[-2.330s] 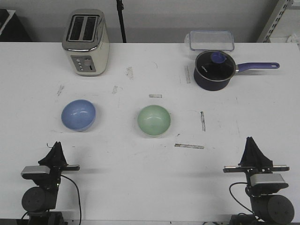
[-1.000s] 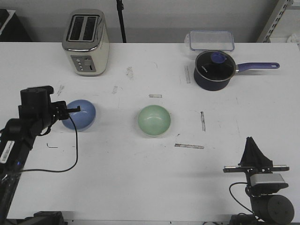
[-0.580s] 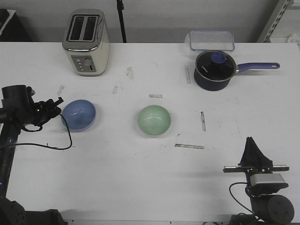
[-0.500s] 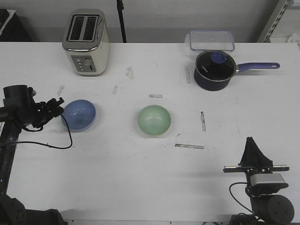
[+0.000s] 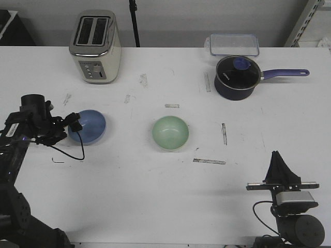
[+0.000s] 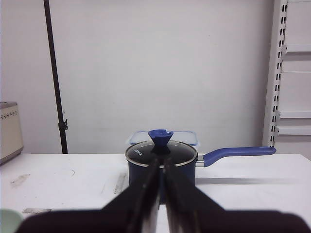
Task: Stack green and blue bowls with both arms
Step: 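Grasp the blue bowl rim with the left gripper and lift, then carry the blue bowl over the green bowl and lower it in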
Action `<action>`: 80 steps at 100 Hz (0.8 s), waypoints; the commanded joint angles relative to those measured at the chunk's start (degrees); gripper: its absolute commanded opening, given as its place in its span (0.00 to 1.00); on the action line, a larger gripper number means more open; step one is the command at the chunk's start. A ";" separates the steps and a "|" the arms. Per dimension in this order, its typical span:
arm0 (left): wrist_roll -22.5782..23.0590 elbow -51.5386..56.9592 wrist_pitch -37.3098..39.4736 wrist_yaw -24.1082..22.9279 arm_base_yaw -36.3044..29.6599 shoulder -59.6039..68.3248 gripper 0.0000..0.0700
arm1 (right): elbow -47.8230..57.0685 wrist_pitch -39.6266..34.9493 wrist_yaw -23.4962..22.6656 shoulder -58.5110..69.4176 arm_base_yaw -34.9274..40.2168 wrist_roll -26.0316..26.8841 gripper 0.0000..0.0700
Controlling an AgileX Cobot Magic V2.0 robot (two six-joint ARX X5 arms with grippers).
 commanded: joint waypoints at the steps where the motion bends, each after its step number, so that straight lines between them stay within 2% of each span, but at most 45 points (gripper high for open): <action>1: 0.79 1.20 0.00 -0.15 -0.20 2.23 0.29 | 0.09 0.59 0.04 -0.11 0.04 -0.24 0.01; 7: 0.79 1.20 -0.11 -0.15 -0.66 3.15 0.10 | 0.09 0.59 0.04 -0.11 0.04 -0.22 0.01; 12: 0.76 1.22 -0.11 -0.13 -1.05 3.56 0.00 | 0.09 0.59 0.04 -0.11 0.04 -0.22 0.01; 31: 0.37 1.25 0.13 -0.13 -1.49 2.91 0.00 | 0.09 0.59 0.04 -0.11 0.04 -0.22 0.01; 43: -1.84 1.36 -0.22 0.00 -2.03 0.81 0.00 | 0.09 0.59 0.04 -0.11 0.04 -0.22 0.01; 58: -2.67 2.93 -1.73 2.10 -2.47 -2.05 0.00 | 0.09 0.57 0.02 -0.11 0.04 -0.24 0.01; 80: -4.35 11.26 -6.58 2.03 -9.29 -2.78 0.00 | 0.09 0.59 0.04 -0.11 0.04 -0.22 0.01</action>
